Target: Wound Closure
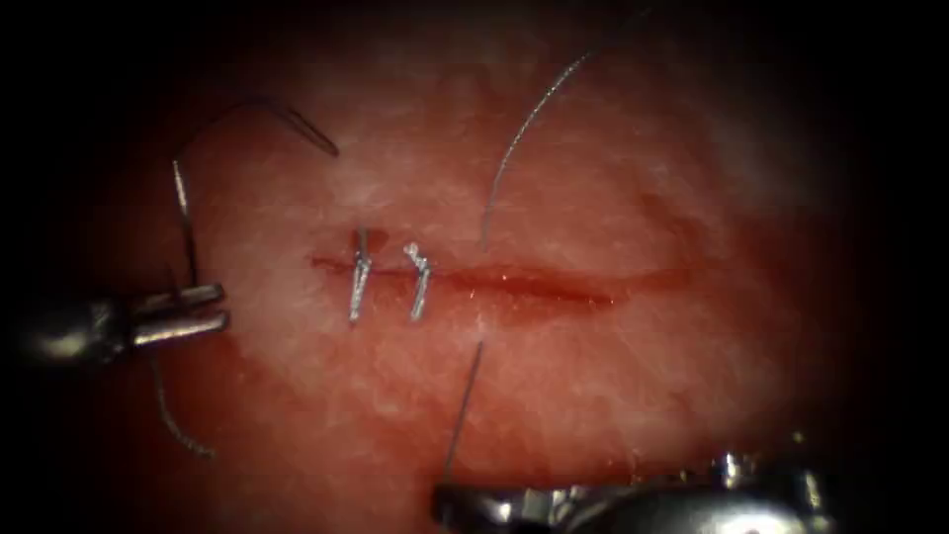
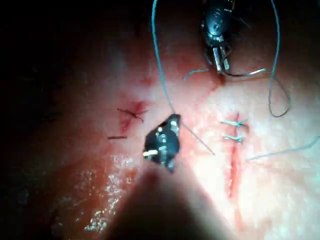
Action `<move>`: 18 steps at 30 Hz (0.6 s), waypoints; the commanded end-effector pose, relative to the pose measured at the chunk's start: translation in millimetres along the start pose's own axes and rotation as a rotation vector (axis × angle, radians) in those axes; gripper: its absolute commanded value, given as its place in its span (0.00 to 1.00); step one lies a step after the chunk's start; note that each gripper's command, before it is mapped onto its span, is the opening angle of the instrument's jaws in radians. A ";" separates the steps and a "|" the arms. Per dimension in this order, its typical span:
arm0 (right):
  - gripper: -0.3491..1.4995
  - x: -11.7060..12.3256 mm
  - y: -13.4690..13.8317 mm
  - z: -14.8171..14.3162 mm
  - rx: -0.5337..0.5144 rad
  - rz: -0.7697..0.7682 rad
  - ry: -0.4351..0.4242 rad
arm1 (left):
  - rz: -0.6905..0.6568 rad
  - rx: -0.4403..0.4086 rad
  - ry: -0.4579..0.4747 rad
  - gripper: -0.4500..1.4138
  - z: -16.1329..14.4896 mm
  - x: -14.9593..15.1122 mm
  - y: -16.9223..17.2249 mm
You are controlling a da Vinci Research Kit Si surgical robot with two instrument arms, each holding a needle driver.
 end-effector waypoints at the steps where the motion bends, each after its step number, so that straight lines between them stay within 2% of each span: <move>1: 0.00 2.5 -2.8 -0.3 0.020 -0.003 0.009 | -0.003 -0.004 -0.002 0.00 0.1 -0.8 1.1; 4: 0.00 5.4 -4.0 -1.2 0.035 -0.013 0.021 | -0.003 -0.003 -0.002 0.00 0.2 -0.8 1.1; 6: 0.00 6.0 -3.9 -1.4 0.034 -0.021 0.020 | -0.003 -0.003 -0.002 0.00 0.2 -0.8 1.1; 7: 0.70 5.6 -3.0 -1.3 -0.006 -0.049 0.013 | -0.003 -0.003 -0.002 0.00 0.2 -0.8 1.1; 8: 0.70 5.6 -3.0 -1.3 -0.006 -0.049 0.013 | -0.003 -0.003 -0.002 0.00 0.2 -0.8 1.1; 9: 0.85 4.2 -1.8 -1.2 -0.043 -0.061 -0.009 | -0.003 -0.003 -0.002 0.00 0.2 -0.8 1.1; 12: 0.86 1.4 -0.2 -1.1 -0.063 -0.060 -0.030 | -0.003 -0.003 -0.002 0.00 0.2 -0.8 1.1; 14: 0.86 -2.9 2.1 -0.4 -0.108 -0.062 -0.070 | -0.003 -0.002 -0.002 0.00 0.3 -0.9 1.2; 16: 0.88 -6.5 3.1 1.4 -0.133 -0.079 -0.091 | -0.001 -0.001 -0.001 0.00 0.4 -1.0 1.2; 18: 0.88 -7.5 3.3 2.2 -0.140 -0.077 -0.098 | -0.001 0.000 -0.001 0.00 0.5 -1.1 1.2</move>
